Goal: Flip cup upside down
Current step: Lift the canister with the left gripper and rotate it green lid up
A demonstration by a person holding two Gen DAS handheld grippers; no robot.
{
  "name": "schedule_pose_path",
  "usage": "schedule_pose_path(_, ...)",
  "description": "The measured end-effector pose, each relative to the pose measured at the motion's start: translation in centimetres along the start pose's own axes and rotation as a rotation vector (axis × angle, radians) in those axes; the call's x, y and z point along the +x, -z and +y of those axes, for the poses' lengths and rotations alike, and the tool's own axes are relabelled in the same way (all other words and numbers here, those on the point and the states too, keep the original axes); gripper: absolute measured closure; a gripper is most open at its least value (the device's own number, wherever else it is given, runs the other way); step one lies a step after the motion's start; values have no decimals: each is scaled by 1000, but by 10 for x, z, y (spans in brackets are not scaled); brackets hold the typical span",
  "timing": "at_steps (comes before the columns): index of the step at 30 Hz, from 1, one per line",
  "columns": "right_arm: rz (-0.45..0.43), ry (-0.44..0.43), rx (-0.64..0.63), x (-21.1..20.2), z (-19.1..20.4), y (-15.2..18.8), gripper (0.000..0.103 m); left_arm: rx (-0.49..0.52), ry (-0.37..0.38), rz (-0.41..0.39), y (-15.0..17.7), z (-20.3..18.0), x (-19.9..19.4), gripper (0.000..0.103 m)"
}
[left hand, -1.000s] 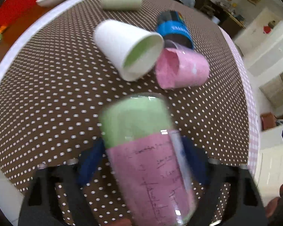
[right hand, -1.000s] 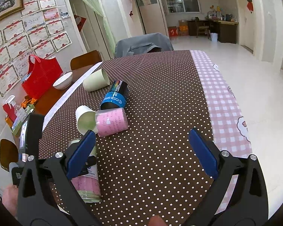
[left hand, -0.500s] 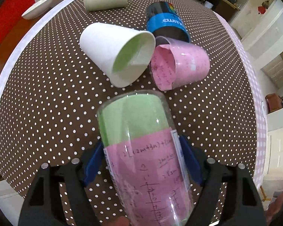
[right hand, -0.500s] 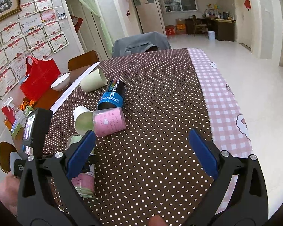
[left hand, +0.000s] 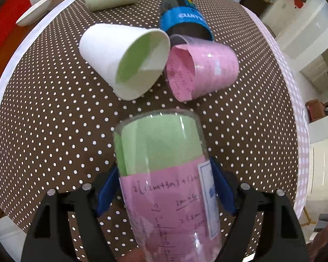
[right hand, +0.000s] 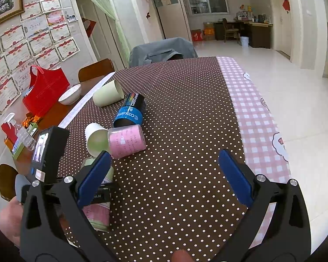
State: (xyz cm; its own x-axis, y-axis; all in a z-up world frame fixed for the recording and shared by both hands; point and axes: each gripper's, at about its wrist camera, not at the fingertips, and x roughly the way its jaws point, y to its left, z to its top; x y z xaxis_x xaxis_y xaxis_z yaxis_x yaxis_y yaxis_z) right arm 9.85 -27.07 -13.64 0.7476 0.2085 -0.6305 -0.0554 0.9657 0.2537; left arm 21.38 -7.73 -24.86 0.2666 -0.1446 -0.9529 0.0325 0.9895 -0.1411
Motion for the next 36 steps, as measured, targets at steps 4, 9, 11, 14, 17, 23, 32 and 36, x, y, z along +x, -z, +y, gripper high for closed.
schedule_pose_path(4,-1,-1,-3,-1,2,-1,6,-17,41,-28,-1,-1,-2,30)
schedule_pose_path(9,-8,1,2,-4,2,-2,6,14,46,-49,4,0,-10,30)
schedule_pose_path(11,-14,2,6,-8,1,-1,6,30,52,-55,7,0,-11,31)
schedule_pose_path(14,-23,5,3,-14,3,1,6,42,62,-76,10,1,-16,31)
schedule_pose_path(17,-30,9,-1,-20,6,2,6,70,85,-132,20,1,-36,32)
schedule_pose_path(23,-46,13,-11,-32,15,6,6,152,86,-274,42,2,-74,33)
schedule_pose_path(32,-80,22,-23,-54,28,12,6,163,55,-475,67,13,-121,34)
schedule_pose_path(36,-98,23,-30,-63,35,15,6,176,15,-537,77,24,-130,34)
